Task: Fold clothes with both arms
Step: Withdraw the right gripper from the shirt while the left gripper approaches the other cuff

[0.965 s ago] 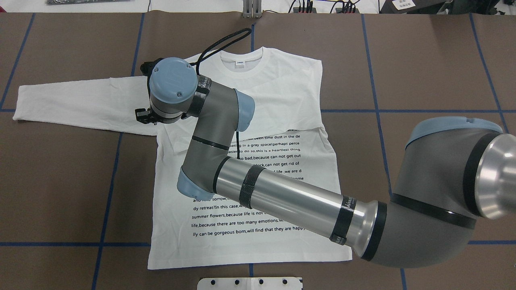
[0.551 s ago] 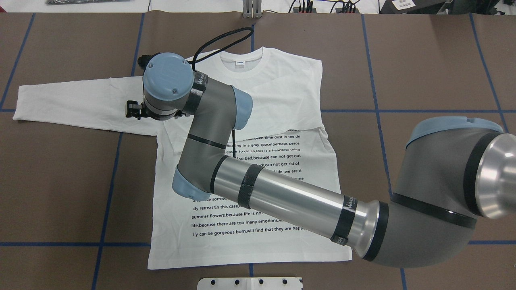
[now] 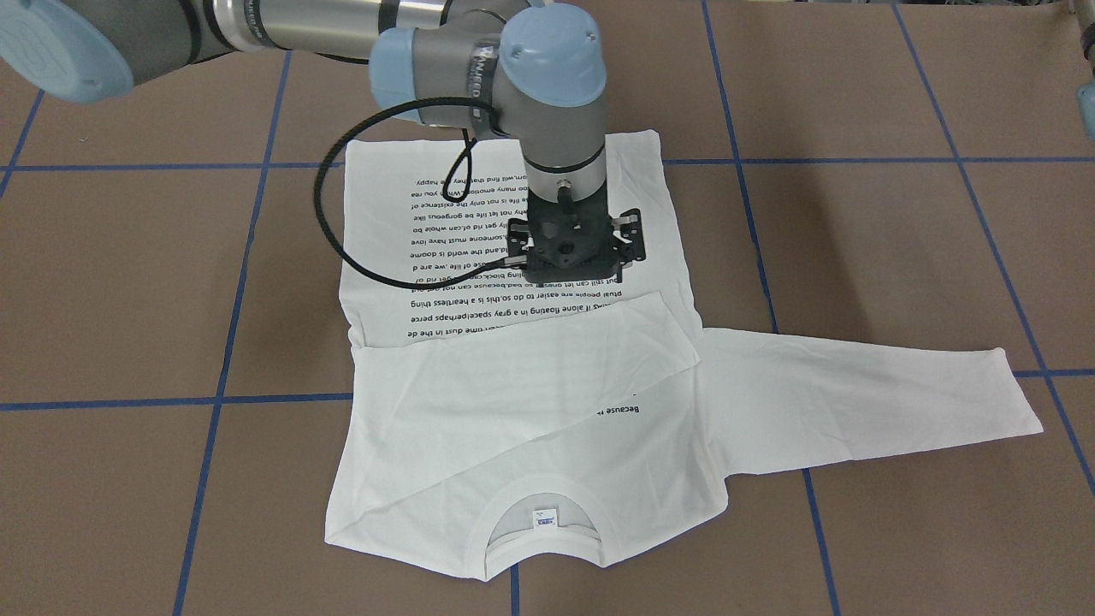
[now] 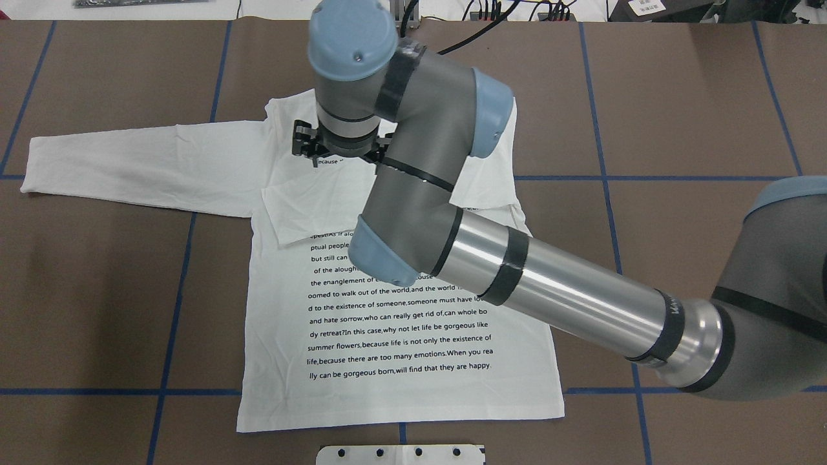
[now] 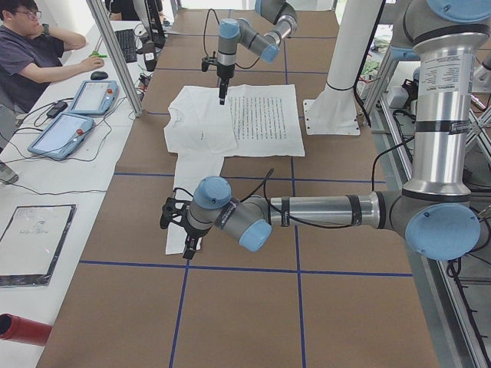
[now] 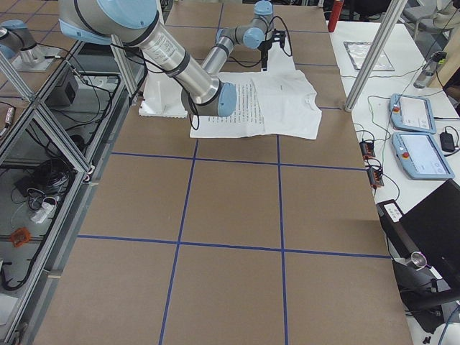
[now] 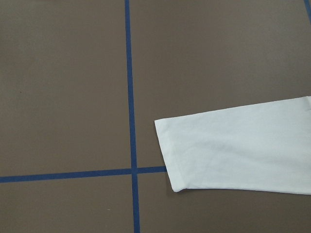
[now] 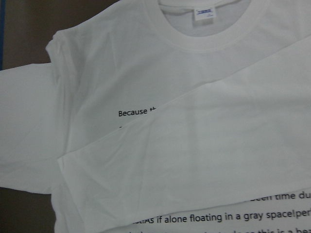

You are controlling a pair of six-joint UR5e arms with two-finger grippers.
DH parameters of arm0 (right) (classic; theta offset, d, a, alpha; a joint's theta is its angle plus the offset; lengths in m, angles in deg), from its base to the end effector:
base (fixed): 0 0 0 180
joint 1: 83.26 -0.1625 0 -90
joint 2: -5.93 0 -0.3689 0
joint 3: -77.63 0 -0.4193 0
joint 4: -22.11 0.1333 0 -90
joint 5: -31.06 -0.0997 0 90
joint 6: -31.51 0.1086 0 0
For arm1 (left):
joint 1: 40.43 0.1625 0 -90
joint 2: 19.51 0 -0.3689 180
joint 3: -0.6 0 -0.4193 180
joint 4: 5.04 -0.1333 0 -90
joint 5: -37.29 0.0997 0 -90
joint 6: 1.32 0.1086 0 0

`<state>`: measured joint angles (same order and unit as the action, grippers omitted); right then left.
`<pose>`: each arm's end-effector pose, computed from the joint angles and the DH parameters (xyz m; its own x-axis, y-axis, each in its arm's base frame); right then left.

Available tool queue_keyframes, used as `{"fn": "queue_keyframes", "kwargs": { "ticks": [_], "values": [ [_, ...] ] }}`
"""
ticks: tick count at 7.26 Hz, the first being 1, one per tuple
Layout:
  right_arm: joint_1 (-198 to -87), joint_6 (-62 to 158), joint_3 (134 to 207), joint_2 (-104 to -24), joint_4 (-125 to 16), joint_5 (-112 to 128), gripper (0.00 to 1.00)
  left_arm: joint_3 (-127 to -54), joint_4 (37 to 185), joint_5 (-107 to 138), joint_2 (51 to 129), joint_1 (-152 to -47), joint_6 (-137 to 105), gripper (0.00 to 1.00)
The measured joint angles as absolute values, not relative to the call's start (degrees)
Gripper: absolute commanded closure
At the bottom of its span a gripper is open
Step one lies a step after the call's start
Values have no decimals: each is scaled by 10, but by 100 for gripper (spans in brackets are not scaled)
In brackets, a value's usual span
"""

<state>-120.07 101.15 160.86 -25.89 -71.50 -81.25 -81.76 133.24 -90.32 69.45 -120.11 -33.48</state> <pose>-0.5184 -0.5030 0.0229 0.6187 0.0610 0.7832 -0.1215 0.9924 0.0187 0.0307 -0.5427 0.5974 0.6743 0.0406 -0.7374 0.2609 0.9210 0.2893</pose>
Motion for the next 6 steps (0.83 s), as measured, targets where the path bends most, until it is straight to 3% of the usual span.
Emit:
{"fn": "queue_keyframes", "kwargs": {
  "ticks": [3,6],
  "values": [
    [-1312,835,1778,-426,-827,-889,0,-742,1427,-827,740,-1129,-443,1],
    [-1383,720,1810,-509,-838,-931,0,-631,1446,-773,815,-1100,-444,3]
  ]
}}
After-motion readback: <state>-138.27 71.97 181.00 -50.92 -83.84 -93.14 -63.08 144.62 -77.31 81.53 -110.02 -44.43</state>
